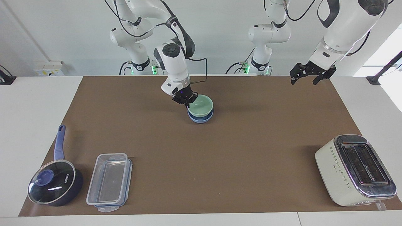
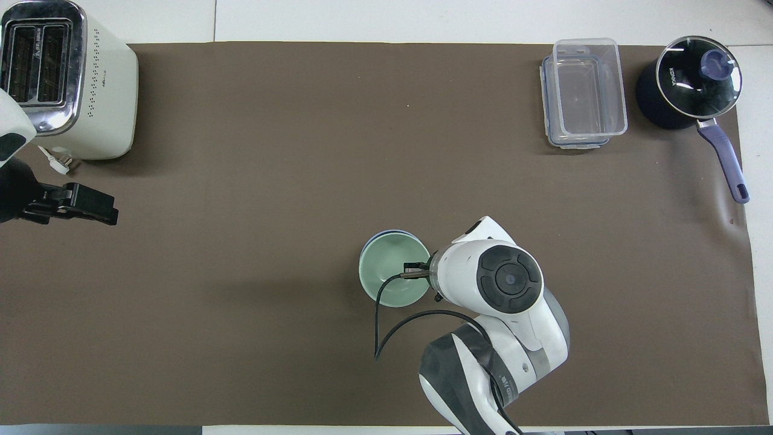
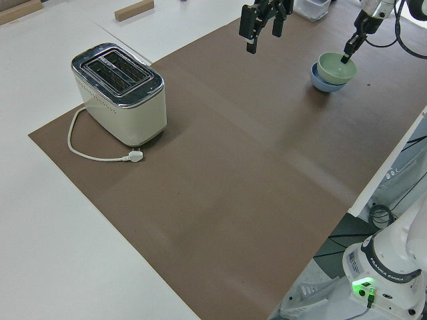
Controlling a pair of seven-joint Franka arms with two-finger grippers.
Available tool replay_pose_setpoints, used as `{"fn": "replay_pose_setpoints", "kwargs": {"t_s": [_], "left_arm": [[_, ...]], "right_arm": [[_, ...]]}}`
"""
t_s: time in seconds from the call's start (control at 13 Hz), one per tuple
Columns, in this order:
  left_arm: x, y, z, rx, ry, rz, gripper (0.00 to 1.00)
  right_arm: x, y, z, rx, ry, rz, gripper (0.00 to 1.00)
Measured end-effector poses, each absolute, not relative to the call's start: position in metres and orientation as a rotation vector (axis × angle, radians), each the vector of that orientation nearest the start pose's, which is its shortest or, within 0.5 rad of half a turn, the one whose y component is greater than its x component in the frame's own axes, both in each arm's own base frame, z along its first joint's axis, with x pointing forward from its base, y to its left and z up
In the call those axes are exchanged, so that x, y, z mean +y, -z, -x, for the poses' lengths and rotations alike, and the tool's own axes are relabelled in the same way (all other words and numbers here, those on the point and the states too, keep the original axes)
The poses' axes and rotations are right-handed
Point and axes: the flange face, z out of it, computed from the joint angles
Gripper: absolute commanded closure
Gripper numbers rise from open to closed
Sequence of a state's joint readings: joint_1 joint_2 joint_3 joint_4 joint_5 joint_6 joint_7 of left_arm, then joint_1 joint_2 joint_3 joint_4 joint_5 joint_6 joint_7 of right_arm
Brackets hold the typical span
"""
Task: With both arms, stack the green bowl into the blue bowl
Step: 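Lower the green bowl into the blue bowl with the right gripper, then open the right gripper and withdraw it from the stacked bowls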
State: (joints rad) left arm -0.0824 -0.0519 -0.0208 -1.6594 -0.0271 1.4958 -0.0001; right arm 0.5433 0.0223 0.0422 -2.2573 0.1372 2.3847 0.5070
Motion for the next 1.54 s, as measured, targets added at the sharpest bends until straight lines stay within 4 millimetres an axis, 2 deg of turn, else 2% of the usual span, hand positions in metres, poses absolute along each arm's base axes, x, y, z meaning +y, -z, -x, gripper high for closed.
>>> {"fn": "replay_pose_setpoints", "kwargs": {"t_s": [0.31, 0.38, 0.46, 0.54, 0.77, 0.92, 1.08, 1.23, 1.54], "left_arm": [[-0.058, -0.605, -0.525, 0.163, -0.179, 3.153, 0.00], [-0.058, -0.605, -0.525, 0.163, -0.178, 3.153, 0.00], [-0.058, -0.605, -0.525, 0.163, -0.178, 3.153, 0.00], [-0.058, -0.605, -0.525, 0.163, -0.179, 3.153, 0.00], [-0.058, -0.605, -0.525, 0.163, -0.178, 3.153, 0.00], [-0.058, -0.605, -0.525, 0.163, -0.178, 3.153, 0.00], [-0.058, -0.605, -0.525, 0.163, -0.178, 3.153, 0.00], [-0.058, -0.605, -0.525, 0.163, -0.178, 3.153, 0.00], [-0.058, -0.605, -0.525, 0.163, -0.178, 3.153, 0.00]], "right_arm": [[0.297, -0.364, -0.444, 0.023, 0.069, 2.996, 1.00], [0.297, -0.364, -0.445, 0.023, 0.070, 2.995, 0.93], [0.297, -0.364, -0.445, 0.023, 0.071, 2.995, 0.43], [0.297, -0.364, -0.445, 0.023, 0.071, 2.995, 0.13], [0.298, -0.368, -0.447, 0.023, 0.084, 2.989, 0.06], [0.297, -0.379, -0.450, 0.029, 0.104, 2.979, 0.01], [0.280, -0.399, -0.456, 0.072, 0.108, 2.977, 0.00], [0.241, -0.425, -0.464, 0.106, 0.096, 2.984, 0.00], [0.139, -0.468, -0.482, 0.191, 0.126, 2.986, 0.00]]}}
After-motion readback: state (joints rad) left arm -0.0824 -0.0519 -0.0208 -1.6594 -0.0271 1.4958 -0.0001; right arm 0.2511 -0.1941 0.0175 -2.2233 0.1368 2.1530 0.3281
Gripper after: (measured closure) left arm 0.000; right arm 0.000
